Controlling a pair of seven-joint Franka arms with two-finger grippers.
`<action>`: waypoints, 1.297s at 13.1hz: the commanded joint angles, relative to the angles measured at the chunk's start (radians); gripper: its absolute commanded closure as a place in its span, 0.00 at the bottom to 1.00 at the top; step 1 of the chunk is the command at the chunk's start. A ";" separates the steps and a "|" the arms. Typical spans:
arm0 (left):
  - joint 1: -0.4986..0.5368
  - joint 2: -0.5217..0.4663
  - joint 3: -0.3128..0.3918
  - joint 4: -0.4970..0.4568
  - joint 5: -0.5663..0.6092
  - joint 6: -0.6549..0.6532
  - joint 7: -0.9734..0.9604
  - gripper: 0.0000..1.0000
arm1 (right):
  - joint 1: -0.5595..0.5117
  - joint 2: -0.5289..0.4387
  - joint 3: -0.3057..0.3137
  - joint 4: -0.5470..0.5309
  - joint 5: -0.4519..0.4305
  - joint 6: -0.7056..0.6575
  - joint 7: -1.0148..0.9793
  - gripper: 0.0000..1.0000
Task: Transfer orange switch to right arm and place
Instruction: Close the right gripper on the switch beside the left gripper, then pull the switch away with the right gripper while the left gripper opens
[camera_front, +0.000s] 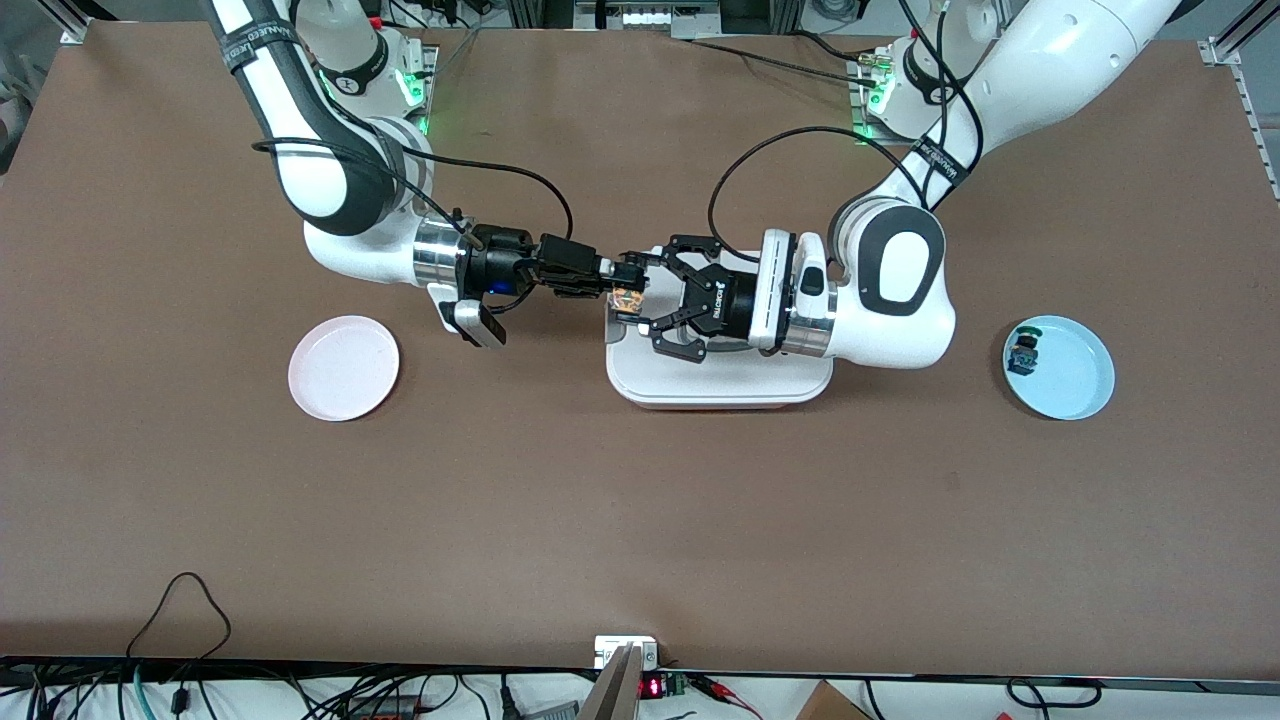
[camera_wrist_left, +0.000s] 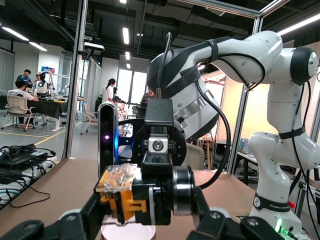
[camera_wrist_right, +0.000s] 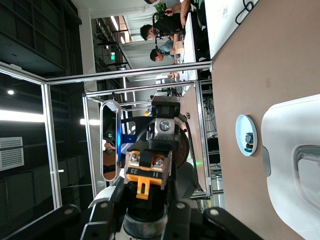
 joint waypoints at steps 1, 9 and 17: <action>0.005 -0.014 -0.008 -0.014 -0.043 -0.004 0.025 0.02 | 0.002 0.011 -0.003 0.023 0.014 0.002 -0.008 1.00; 0.019 -0.041 -0.008 -0.014 -0.035 -0.013 0.011 0.00 | -0.062 0.011 -0.012 0.036 -0.073 -0.054 0.034 1.00; 0.090 -0.077 0.000 -0.005 0.159 -0.140 -0.196 0.00 | -0.405 0.001 -0.014 0.036 -0.447 -0.516 0.097 1.00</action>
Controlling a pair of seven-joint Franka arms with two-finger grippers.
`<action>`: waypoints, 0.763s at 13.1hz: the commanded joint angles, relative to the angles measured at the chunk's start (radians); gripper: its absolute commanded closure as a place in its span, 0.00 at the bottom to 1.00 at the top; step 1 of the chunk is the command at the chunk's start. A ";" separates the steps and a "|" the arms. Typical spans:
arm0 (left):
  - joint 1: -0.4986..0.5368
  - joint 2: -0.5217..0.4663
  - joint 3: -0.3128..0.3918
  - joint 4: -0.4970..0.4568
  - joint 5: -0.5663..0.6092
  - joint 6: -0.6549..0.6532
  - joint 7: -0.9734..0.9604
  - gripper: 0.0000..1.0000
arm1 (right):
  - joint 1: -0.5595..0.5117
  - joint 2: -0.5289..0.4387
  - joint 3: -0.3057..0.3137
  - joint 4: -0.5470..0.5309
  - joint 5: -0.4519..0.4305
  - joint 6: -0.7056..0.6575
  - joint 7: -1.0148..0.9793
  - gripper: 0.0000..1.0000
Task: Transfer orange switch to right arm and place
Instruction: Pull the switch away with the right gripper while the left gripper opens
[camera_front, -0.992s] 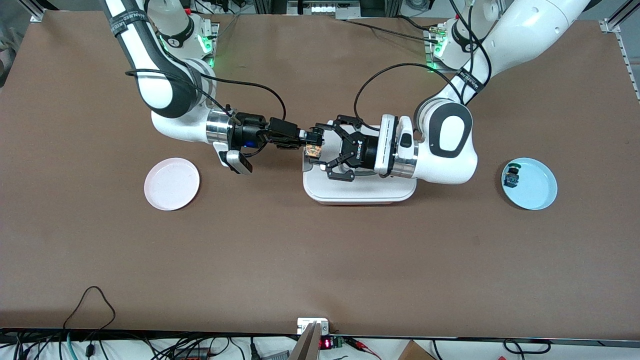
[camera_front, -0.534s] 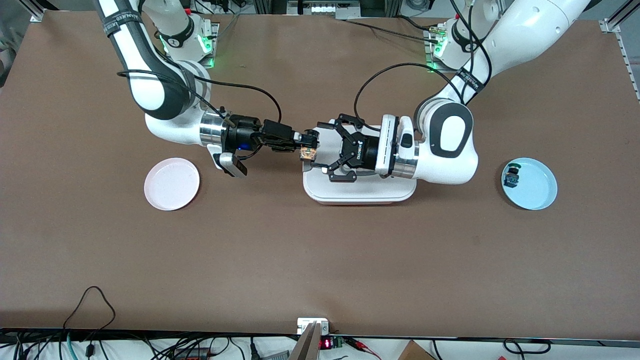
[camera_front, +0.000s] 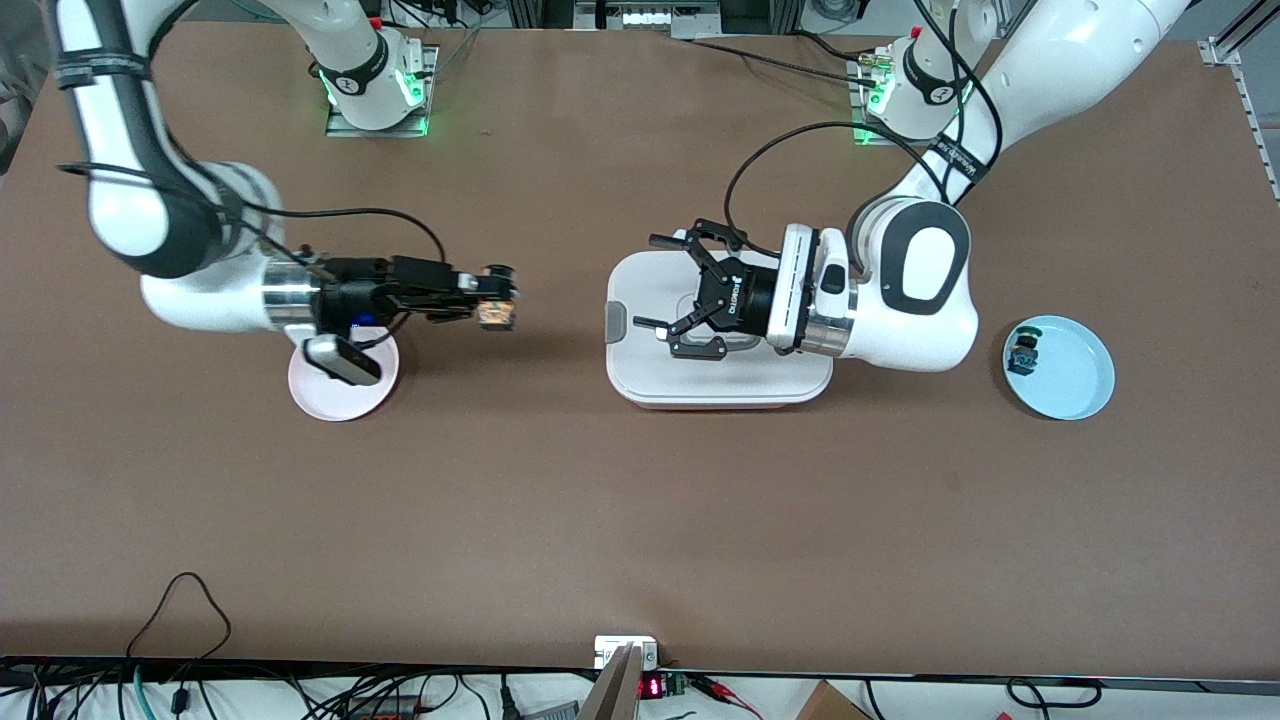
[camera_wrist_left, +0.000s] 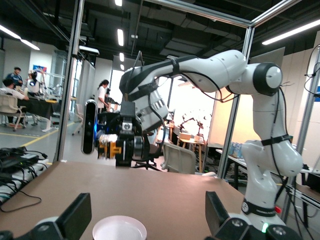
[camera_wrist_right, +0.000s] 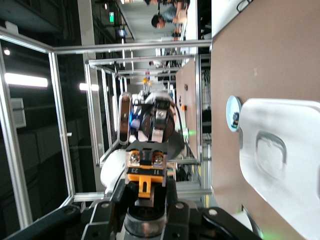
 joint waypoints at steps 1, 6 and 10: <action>0.066 -0.052 -0.006 -0.009 0.158 -0.084 -0.139 0.00 | -0.092 -0.004 0.015 0.016 -0.103 -0.120 0.031 1.00; 0.154 -0.111 -0.007 -0.008 0.423 -0.303 -0.445 0.00 | -0.201 -0.019 0.015 0.018 -0.275 -0.244 0.022 1.00; 0.202 -0.141 -0.006 0.003 0.664 -0.441 -0.738 0.00 | -0.237 -0.039 0.013 0.067 -0.399 -0.277 0.030 1.00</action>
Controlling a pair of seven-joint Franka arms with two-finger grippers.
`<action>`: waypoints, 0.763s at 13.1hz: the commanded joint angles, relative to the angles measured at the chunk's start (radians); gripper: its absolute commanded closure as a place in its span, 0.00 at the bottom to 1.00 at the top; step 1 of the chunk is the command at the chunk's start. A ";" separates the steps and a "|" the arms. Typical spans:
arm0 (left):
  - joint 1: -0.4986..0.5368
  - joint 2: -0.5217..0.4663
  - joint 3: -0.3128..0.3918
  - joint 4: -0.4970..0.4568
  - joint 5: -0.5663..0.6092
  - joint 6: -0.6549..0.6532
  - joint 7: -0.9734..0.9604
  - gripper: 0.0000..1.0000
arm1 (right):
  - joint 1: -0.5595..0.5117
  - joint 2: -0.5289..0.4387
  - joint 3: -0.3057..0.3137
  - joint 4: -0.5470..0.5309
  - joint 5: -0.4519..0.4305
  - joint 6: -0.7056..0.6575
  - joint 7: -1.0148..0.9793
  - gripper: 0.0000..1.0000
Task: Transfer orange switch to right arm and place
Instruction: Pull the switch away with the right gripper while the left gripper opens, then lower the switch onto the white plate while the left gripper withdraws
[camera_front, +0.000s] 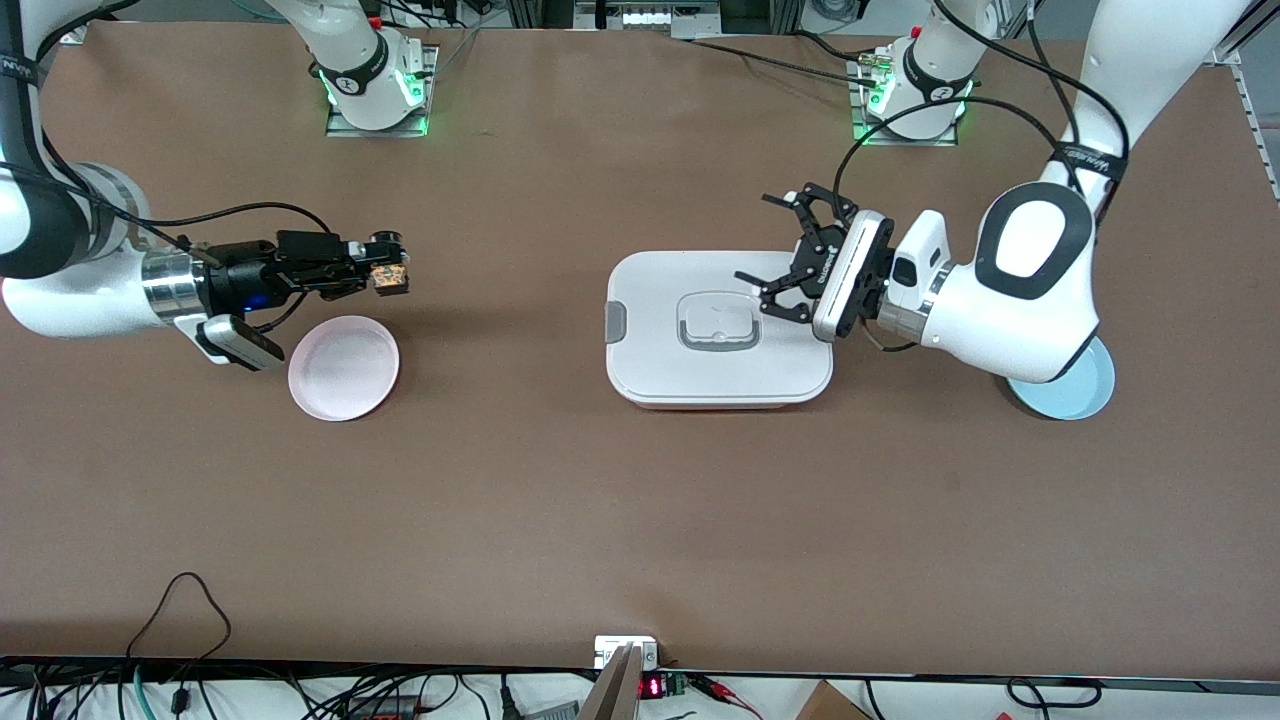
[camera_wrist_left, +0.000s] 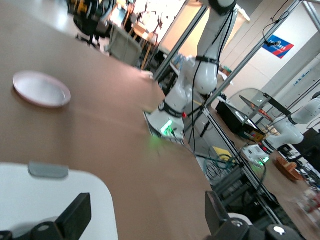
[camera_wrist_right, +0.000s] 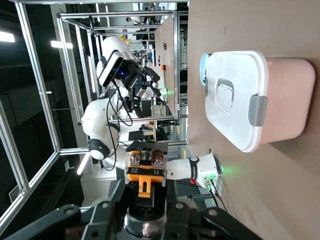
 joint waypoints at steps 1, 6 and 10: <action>0.040 -0.025 -0.001 0.026 0.138 -0.099 -0.197 0.00 | -0.021 -0.026 0.005 0.084 -0.170 -0.018 0.027 1.00; 0.054 -0.053 -0.013 0.126 0.490 -0.214 -0.613 0.00 | -0.013 -0.098 -0.022 0.219 -0.560 -0.015 0.185 1.00; 0.046 -0.114 -0.013 0.221 0.758 -0.302 -0.828 0.00 | 0.048 -0.121 -0.015 0.326 -0.888 0.004 0.431 1.00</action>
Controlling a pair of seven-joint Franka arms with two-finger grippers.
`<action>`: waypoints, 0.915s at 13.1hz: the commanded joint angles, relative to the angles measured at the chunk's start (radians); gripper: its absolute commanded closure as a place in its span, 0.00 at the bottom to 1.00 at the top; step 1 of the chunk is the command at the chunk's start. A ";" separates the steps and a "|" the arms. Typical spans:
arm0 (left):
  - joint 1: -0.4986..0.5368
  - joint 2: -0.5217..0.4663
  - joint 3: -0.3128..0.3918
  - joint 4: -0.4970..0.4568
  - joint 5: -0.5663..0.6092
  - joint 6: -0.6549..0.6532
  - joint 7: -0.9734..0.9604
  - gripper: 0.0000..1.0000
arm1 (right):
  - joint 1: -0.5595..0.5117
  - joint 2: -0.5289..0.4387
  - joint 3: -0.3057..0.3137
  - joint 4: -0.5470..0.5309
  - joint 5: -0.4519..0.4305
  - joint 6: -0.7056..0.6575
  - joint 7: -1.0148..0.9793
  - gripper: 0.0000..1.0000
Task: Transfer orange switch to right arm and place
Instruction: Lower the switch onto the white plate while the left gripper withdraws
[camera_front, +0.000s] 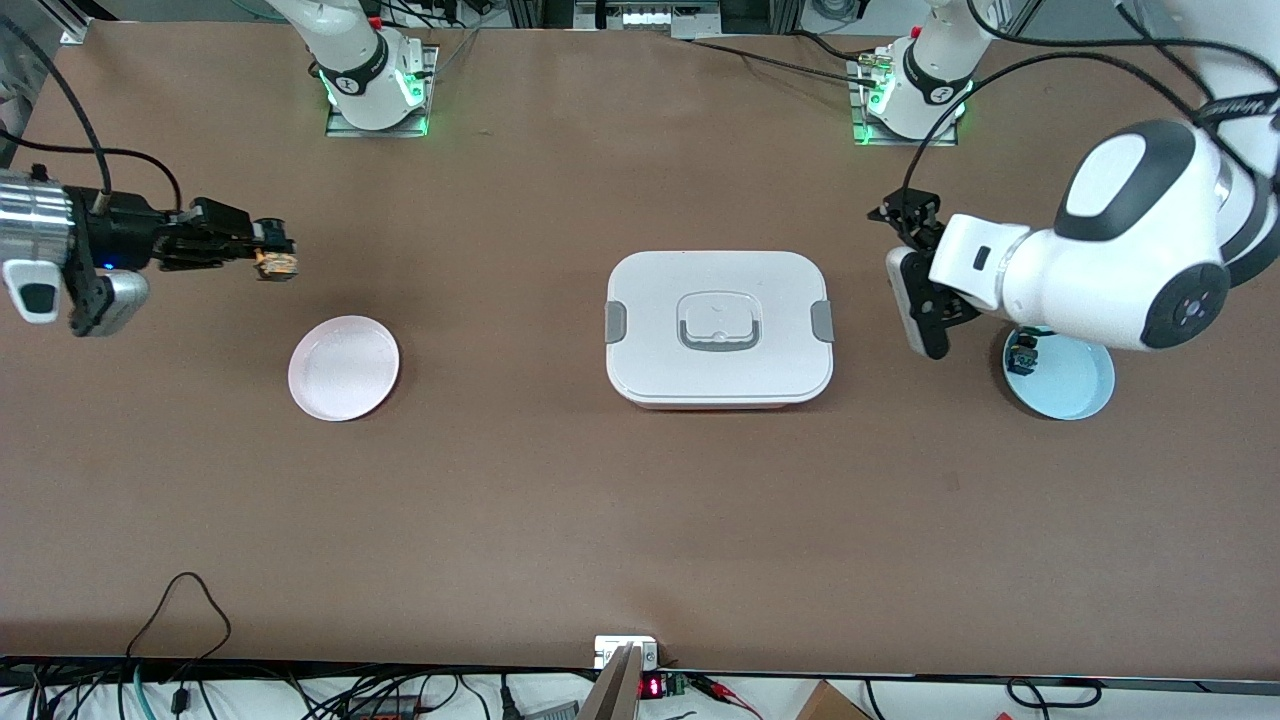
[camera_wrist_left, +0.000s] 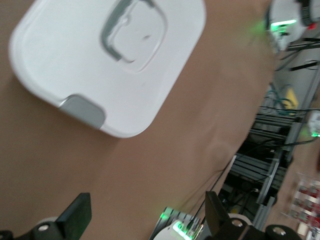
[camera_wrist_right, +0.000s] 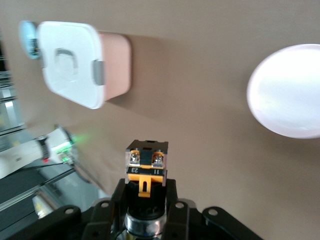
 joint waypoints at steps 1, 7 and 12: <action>-0.005 -0.028 -0.001 0.062 0.154 -0.075 -0.119 0.00 | 0.058 -0.030 0.007 0.029 -0.186 0.032 0.129 1.00; -0.191 -0.166 0.271 0.114 0.373 0.012 -0.245 0.00 | 0.138 -0.140 0.007 -0.129 -0.443 0.210 0.295 1.00; -0.345 -0.386 0.605 -0.141 0.162 0.235 -0.675 0.00 | 0.138 -0.168 0.012 -0.233 -0.448 0.307 0.298 1.00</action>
